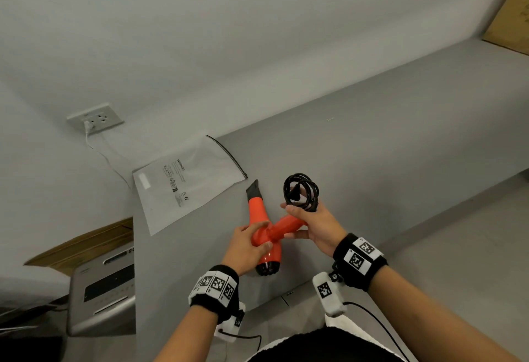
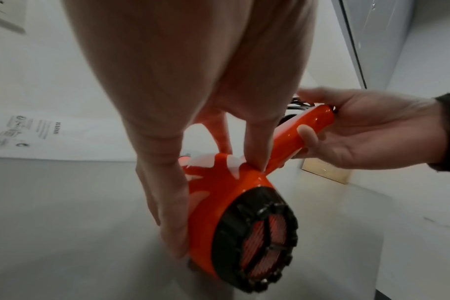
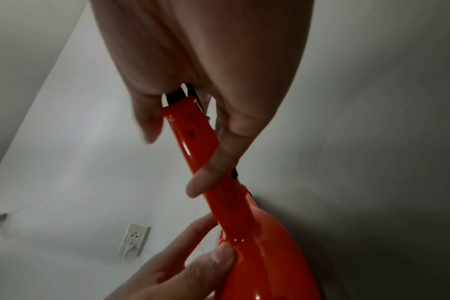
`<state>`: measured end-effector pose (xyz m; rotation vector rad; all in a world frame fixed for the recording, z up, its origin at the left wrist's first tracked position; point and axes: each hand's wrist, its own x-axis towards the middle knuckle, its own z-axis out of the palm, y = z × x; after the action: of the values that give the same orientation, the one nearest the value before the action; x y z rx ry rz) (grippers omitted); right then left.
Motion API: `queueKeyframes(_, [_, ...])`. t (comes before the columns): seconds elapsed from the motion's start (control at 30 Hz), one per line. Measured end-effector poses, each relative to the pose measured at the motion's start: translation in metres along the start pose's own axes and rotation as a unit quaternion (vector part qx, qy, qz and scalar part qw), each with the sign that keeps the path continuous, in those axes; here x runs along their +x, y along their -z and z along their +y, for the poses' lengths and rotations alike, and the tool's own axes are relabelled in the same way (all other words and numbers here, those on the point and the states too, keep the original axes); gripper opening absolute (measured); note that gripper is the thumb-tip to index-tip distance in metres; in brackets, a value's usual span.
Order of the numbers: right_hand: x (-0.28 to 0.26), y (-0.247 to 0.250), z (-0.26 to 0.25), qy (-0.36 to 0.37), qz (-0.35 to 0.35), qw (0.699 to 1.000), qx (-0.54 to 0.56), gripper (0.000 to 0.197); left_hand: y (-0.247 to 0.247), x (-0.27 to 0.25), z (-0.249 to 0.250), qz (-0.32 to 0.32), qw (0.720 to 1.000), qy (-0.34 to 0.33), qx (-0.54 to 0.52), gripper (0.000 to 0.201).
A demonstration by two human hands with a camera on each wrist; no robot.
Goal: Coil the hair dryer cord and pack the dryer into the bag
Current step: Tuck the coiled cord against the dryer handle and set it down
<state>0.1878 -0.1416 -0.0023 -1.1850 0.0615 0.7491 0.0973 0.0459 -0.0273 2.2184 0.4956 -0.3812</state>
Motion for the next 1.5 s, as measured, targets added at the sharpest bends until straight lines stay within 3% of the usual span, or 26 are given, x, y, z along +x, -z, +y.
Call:
queueKeyframes(0.13, [0.000, 0.005, -0.005, -0.005, 0.009, 1.000, 0.026, 0.043, 0.006, 0.006, 0.011, -0.028, 0.998, 0.008, 0.053, 0.052])
queueKeyframes(0.23, [-0.003, 0.007, -0.008, -0.011, 0.000, 1.000, 0.015, 0.043, 0.013, 0.009, 0.039, 0.071, 0.995, -0.037, 0.053, 0.046])
queueKeyframes(0.3, [-0.005, 0.008, -0.008, -0.008, -0.008, 1.000, -0.001, 0.040, 0.019, 0.012, 0.065, 0.114, 0.990, -0.085, -0.018, 0.051])
queueKeyframes(0.43, [-0.008, 0.005, -0.008, -0.004, -0.017, 0.999, -0.039, 0.033, 0.025, 0.028, 0.099, 0.039, 0.986, -0.104, -0.122, 0.051])
queueKeyframes(0.6, [-0.014, 0.002, -0.011, -0.006, 0.001, 0.998, -0.058, 0.028, 0.021, 0.046, 0.104, 0.045, 0.986, -0.143, -0.071, 0.017])
queueKeyframes(0.77, [-0.013, 0.005, -0.014, -0.009, 0.049, 0.996, -0.072, 0.025, 0.015, 0.048, 0.108, 0.093, 0.975, -0.184, 0.083, 0.018])
queueKeyframes(0.9, [-0.011, 0.004, -0.018, 0.001, 0.077, 0.991, -0.109, 0.016, 0.013, 0.051, 0.103, 0.088, 0.974, -0.178, 0.111, 0.019])
queueKeyframes(1.03, [-0.010, 0.009, -0.025, -0.003, 0.106, 0.990, -0.098, 0.016, 0.020, 0.050, 0.097, 0.004, 0.980, -0.198, 0.016, 0.010])
queueKeyframes(1.13, [-0.010, 0.012, -0.028, -0.003, 0.109, 0.990, -0.090, 0.015, 0.023, 0.053, 0.091, -0.028, 0.980, -0.194, -0.034, 0.018])
queueKeyframes(1.33, [-0.009, 0.012, -0.019, 0.030, 0.104, 0.993, -0.050, 0.020, 0.013, 0.053, 0.084, -0.030, 0.982, -0.177, -0.057, 0.027])
queueKeyframes(1.5, [-0.012, 0.013, 0.000, 0.045, 0.010, 0.997, -0.058, 0.042, 0.003, 0.048, 0.087, -0.018, 0.958, -0.126, -0.258, 0.024])
